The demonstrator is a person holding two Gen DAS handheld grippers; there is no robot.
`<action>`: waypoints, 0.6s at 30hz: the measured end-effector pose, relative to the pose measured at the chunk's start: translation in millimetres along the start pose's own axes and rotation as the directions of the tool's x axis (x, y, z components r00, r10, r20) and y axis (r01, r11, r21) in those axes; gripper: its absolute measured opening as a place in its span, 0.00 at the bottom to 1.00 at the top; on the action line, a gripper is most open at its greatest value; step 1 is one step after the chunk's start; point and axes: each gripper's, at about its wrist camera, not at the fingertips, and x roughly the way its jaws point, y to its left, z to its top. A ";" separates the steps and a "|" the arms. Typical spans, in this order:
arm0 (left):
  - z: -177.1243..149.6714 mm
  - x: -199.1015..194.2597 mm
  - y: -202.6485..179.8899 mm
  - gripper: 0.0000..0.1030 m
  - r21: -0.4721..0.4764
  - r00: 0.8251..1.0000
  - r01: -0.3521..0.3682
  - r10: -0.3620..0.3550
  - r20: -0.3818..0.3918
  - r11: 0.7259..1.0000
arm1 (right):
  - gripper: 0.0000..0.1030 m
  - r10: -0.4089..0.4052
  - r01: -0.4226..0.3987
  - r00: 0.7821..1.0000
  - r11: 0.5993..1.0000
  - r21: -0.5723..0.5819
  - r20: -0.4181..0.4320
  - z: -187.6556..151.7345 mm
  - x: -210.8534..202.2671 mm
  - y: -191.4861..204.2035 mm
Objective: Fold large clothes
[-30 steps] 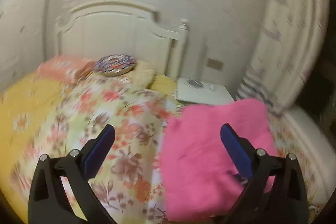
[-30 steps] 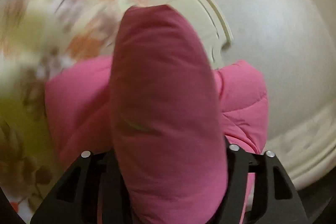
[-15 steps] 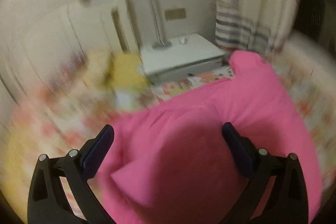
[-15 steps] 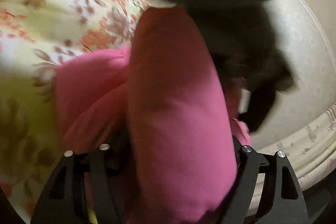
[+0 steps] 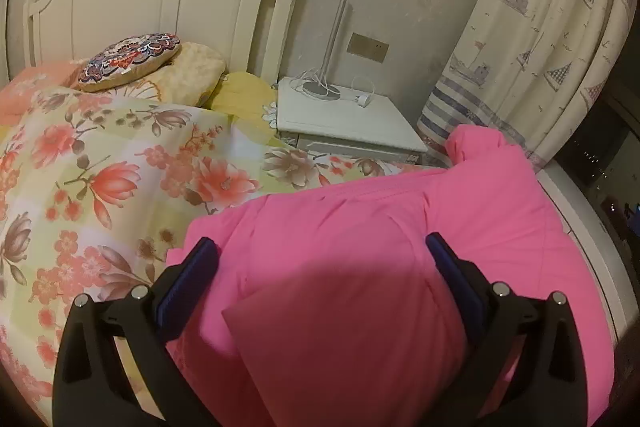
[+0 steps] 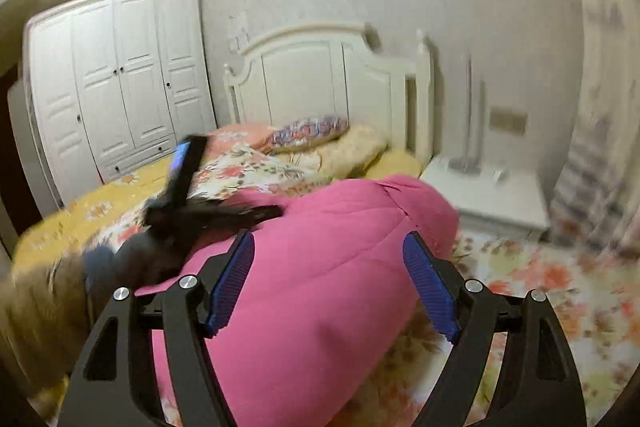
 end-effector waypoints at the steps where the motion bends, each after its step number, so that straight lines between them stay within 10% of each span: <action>1: -1.2 0.8 3.3 0.98 -0.012 1.000 0.011 -0.011 0.004 1.000 | 0.78 0.001 -0.001 1.000 1.000 0.008 -0.025 7.6 18.2 -7.9; 18: -24.5 6.8 57.9 0.98 -0.202 0.988 0.139 -0.121 0.101 0.969 | 0.76 -0.024 -0.007 0.954 0.995 -0.101 -0.300 19.9 203.6 -4.3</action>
